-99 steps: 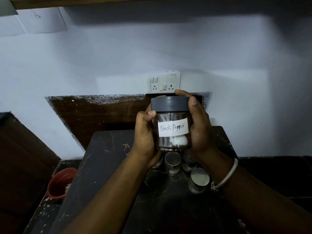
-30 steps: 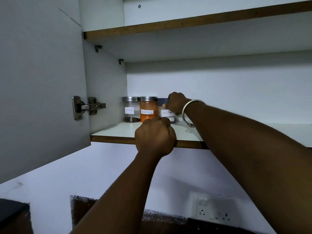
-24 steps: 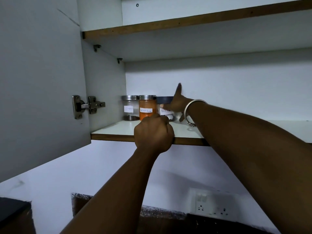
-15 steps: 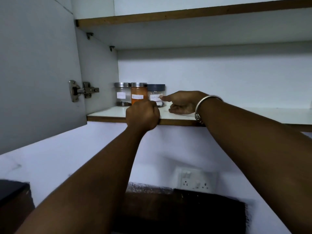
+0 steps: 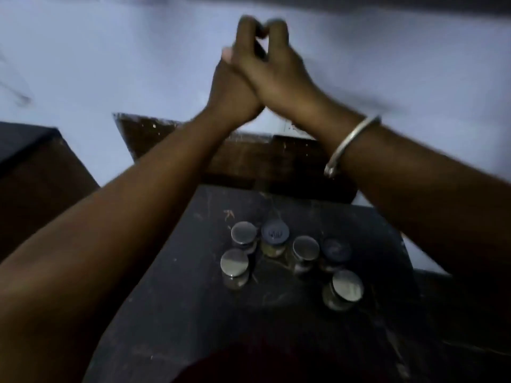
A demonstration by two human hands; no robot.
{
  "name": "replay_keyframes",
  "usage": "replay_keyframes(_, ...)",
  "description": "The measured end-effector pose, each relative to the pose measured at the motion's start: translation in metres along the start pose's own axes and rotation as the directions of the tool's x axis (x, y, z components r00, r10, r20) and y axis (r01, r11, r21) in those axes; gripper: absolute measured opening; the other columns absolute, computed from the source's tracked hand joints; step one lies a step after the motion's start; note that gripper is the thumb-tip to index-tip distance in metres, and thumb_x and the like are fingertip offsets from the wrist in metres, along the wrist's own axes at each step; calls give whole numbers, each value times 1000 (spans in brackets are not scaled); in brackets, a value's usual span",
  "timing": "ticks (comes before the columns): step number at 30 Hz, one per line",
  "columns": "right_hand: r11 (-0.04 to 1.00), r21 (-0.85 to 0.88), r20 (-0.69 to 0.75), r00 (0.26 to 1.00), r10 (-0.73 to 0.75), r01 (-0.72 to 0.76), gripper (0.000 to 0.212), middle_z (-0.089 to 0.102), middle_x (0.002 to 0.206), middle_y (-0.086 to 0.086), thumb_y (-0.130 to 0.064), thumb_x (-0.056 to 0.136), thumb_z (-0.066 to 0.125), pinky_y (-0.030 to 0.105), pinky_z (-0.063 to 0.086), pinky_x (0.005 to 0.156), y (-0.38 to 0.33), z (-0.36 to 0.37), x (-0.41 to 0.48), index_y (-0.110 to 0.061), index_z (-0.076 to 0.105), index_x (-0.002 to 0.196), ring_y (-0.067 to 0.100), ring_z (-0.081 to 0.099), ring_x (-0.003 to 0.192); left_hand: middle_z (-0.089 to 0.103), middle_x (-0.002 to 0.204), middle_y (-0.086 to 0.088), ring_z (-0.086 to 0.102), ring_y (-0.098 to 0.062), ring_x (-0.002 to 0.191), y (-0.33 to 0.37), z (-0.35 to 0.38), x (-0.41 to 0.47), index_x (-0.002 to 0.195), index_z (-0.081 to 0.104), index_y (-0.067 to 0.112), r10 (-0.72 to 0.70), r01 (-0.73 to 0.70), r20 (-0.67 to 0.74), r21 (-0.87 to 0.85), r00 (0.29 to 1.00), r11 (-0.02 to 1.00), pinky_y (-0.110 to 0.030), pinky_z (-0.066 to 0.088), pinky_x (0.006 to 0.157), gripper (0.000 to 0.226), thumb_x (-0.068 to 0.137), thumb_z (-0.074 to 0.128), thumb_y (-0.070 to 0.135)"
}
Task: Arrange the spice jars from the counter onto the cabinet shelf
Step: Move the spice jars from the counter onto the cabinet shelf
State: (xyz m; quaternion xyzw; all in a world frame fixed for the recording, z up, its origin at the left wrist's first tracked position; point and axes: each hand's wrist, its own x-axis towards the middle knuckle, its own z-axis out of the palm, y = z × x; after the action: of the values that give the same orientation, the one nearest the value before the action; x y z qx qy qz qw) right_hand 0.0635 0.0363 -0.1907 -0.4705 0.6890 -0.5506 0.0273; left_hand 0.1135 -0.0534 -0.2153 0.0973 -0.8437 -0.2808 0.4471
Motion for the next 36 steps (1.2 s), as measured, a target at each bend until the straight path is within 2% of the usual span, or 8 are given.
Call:
replay_keyframes(9,845,48,350,801,486,-533,48,66,103,-10,-53,86,73,7,53,69,160,95,-176,-24,52,119,-11,67,87,62,93,14,64,6,84,-91,39,-242,115,56,11,-356,387,383,-3,852,922,-12,48,66,28,91,68,4)
replay_keyframes(12,768,24,392,713,581,-640,32,69,106,-6,-55,93,63,31,58,88,192,115,-199,-28,62,110,11,69,100,59,112,3,60,-10,108,-123,48,-293,122,58,18,-491,467,404,163,772,869,-23,47,83,41,84,72,14)
replay_keyframes(15,799,-137,308,741,597,-586,24,72,93,3,-38,100,59,40,54,82,215,127,-210,-17,69,93,19,68,88,48,139,-9,47,-34,129,-149,53,-322,144,43,18,-663,522,426,409,616,748,-38,44,99,80,75,82,32)
replay_keyframes(19,775,-314,402,662,632,-549,12,63,91,14,-9,99,57,45,50,86,236,135,-220,0,63,94,27,60,89,33,164,-15,36,-36,149,-170,58,-340,162,19,11,-722,561,525,463,450,686,-44,34,117,119,72,88,45)
replay_keyframes(25,769,-332,439,632,639,-547,27,46,76,12,10,92,53,32,35,72,240,136,-231,-8,46,73,20,44,81,65,136,-9,62,-29,123,-170,64,-347,141,53,15,-633,579,540,296,554,759,-29,45,95,75,77,86,37)
replay_keyframes(28,761,-242,406,649,643,-602,20,54,78,3,8,92,54,34,44,73,230,124,-229,-7,60,81,20,51,84,69,123,-1,67,-19,110,-155,57,-339,130,63,21,-609,632,497,147,618,761,-33,52,91,71,67,90,41)
replay_keyframes(31,758,-56,316,709,630,-649,26,69,115,1,-11,95,67,39,56,96,216,97,-213,-12,69,121,19,64,108,68,121,4,67,-12,109,-134,42,-311,128,62,26,-619,737,458,-131,638,663,-34,57,95,71,63,87,43)
replay_keyframes(36,828,293,191,878,439,-478,18,74,113,-6,-28,96,64,33,60,85,159,42,-184,-34,74,110,16,70,109,67,133,-12,67,-30,121,-82,23,-244,138,59,22,-533,733,504,-508,679,453,-52,56,101,59,82,75,34)
